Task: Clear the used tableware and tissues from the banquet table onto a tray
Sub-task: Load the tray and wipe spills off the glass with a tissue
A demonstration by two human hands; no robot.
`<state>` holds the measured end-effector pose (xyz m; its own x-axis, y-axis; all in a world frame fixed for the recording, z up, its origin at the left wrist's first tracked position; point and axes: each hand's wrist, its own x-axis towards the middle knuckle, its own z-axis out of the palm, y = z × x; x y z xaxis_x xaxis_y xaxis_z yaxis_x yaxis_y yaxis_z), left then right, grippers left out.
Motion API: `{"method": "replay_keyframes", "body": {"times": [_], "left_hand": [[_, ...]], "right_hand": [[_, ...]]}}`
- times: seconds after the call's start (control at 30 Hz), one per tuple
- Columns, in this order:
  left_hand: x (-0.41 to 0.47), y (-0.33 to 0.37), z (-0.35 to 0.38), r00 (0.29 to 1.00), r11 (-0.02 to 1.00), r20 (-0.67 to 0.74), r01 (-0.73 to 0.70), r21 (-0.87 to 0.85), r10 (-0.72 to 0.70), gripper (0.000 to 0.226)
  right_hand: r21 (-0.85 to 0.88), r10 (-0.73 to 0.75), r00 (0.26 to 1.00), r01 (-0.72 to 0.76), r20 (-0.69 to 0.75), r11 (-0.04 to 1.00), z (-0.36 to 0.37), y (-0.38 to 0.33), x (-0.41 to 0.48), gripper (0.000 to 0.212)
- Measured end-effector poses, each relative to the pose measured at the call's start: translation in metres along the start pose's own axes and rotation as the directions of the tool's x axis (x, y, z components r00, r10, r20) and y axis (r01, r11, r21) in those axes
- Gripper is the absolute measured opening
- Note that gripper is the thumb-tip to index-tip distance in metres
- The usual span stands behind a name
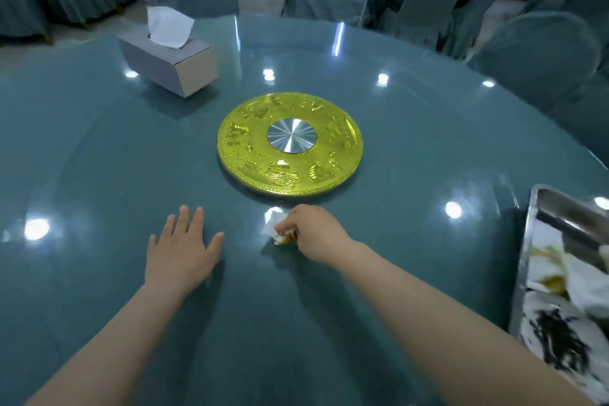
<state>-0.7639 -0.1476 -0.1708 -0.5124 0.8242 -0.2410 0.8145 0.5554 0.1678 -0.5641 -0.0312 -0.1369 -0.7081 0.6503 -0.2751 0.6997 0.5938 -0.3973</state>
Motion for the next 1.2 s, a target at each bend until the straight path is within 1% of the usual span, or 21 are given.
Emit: {"method": "replay_keyframes", "body": {"times": [0.1, 0.13, 0.17, 0.23, 0.3, 0.37, 0.43, 0.5, 0.53, 0.63, 0.73, 0.83, 0.9, 1.03, 1.13, 1.2], "left_hand": [[-0.025, 0.002, -0.005, 0.995, 0.997, 0.078, -0.053, -0.050, 0.057, 0.066], [-0.035, 0.003, -0.005, 0.993, 0.995, 0.094, -0.063, -0.076, 0.070, 0.064], [-0.044, 0.006, -0.004, 0.991, 0.991, 0.105, -0.067, -0.111, 0.079, 0.062], [-0.064, 0.014, -0.005, 0.990, 0.980, 0.115, -0.055, -0.193, 0.078, 0.058], [-0.083, 0.023, -0.011, 0.991, 0.971, 0.110, -0.052, -0.235, 0.079, 0.056], [-0.105, 0.035, -0.018, 0.989, 0.966, 0.091, -0.089, -0.241, 0.114, 0.055], [-0.125, 0.047, -0.027, 0.984, 0.956, 0.063, -0.143, -0.258, 0.165, 0.054], [-0.146, 0.060, -0.037, 0.977, 0.943, 0.028, -0.195, -0.268, 0.210, 0.052], [-0.156, 0.066, -0.042, 0.973, 0.938, 0.012, -0.221, -0.269, 0.232, 0.052], [-0.182, 0.086, -0.052, 0.954, 0.918, -0.009, -0.289, -0.270, 0.298, 0.050], [-0.201, 0.104, -0.057, 0.941, 0.903, -0.009, -0.328, -0.277, 0.338, 0.050], [-0.218, 0.121, -0.055, 0.927, 0.890, -0.003, -0.362, -0.278, 0.376, 0.049], [-0.228, 0.132, -0.051, 0.917, 0.880, 0.002, -0.382, -0.281, 0.399, 0.048], [-0.245, 0.152, -0.045, 0.906, 0.868, 0.009, -0.403, -0.292, 0.423, 0.047], [-0.255, 0.166, -0.040, 0.901, 0.860, -0.002, -0.414, -0.300, 0.433, 0.046], [-0.263, 0.174, -0.034, 0.898, 0.854, 0.012, -0.414, -0.315, 0.440, 0.046]], "right_hand": [[0.098, 0.114, 0.993, -0.114, 0.005, 0.989, -0.004, 0.008, -0.029, 0.048], [0.166, 0.155, 0.988, -0.149, -0.022, 0.975, -0.003, 0.012, -0.044, 0.046], [0.269, 0.207, 0.976, -0.184, -0.062, 0.945, -0.003, 0.017, -0.059, 0.043], [0.520, 0.339, 0.933, -0.231, -0.123, 0.822, -0.003, 0.026, -0.092, 0.032], [0.699, 0.443, 0.885, -0.226, -0.144, 0.679, -0.005, 0.032, -0.127, 0.020], [0.796, 0.498, 0.854, -0.195, -0.149, 0.572, -0.011, 0.036, -0.165, 0.016], [0.862, 0.532, 0.835, -0.159, -0.144, 0.482, -0.019, 0.039, -0.201, 0.021], [0.904, 0.559, 0.819, -0.130, -0.133, 0.406, -0.027, 0.043, -0.236, 0.022], [0.912, 0.574, 0.808, -0.128, -0.132, 0.390, -0.030, 0.045, -0.253, 0.022], [0.921, 0.632, 0.759, -0.123, -0.153, 0.370, -0.035, 0.052, -0.302, 0.013], [0.926, 0.681, 0.708, -0.104, -0.187, 0.363, -0.036, 0.063, -0.347, 0.008], [0.915, 0.729, 0.644, -0.110, -0.232, 0.388, -0.031, 0.079, -0.387, 0.018], [0.917, 0.779, 0.584, -0.142, -0.227, 0.374, -0.025, 0.091, -0.412, 0.025], [0.935, 0.858, 0.472, -0.170, -0.200, 0.311, -0.012, 0.116, -0.454, 0.027], [0.940, 0.890, 0.411, -0.179, -0.197, 0.291, -0.001, 0.129, -0.475, 0.030], [0.941, 0.904, 0.382, -0.189, -0.194, 0.282, 0.007, 0.134, -0.485, 0.029]]}}
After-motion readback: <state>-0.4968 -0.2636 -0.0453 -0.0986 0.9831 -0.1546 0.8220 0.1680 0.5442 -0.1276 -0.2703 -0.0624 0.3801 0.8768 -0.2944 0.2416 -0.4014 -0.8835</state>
